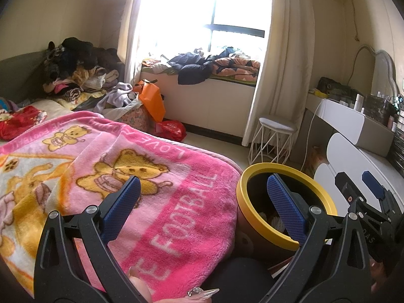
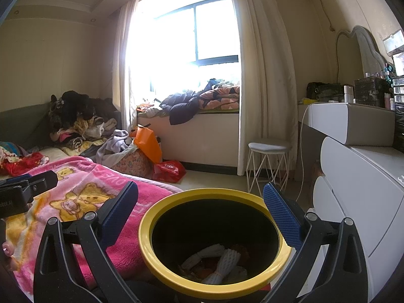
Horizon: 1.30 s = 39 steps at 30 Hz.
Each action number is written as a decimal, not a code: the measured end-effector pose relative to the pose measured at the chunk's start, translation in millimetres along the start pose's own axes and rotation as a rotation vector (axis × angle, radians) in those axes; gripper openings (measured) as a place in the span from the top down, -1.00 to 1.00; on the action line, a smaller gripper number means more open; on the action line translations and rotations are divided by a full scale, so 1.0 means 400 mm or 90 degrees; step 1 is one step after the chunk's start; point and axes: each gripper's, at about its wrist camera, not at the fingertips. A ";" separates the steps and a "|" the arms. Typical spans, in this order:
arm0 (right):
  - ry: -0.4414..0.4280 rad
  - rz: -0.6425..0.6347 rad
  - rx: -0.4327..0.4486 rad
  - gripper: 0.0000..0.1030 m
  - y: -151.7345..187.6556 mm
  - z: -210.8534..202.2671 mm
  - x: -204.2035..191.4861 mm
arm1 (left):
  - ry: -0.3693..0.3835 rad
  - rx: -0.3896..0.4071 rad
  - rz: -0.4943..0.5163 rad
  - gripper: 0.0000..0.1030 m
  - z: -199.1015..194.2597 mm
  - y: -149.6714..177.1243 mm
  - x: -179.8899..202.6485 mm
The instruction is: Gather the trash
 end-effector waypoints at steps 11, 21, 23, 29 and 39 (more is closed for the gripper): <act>0.000 0.001 0.001 -0.87 0.002 -0.002 -0.001 | 0.000 0.000 -0.001 -0.79 0.000 0.000 0.001; 0.000 0.002 0.000 -0.87 0.002 -0.001 0.002 | 0.000 0.001 -0.002 -0.79 0.000 0.000 0.002; 0.001 0.002 0.001 -0.87 0.003 -0.002 0.002 | 0.000 0.001 -0.001 -0.79 0.000 0.000 0.000; 0.001 0.002 0.001 -0.87 0.003 0.000 0.003 | 0.001 0.000 -0.001 -0.79 0.000 0.000 0.000; 0.000 0.004 0.001 -0.88 0.004 0.000 0.005 | 0.001 -0.001 -0.002 -0.79 0.001 -0.004 0.003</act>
Point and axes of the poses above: each gripper's, at about its wrist camera, not at the fingertips, and z roughly the way its jaws point, x to its right, y to its underside, and after that the axes turned 9 degrees about -x, right-handed
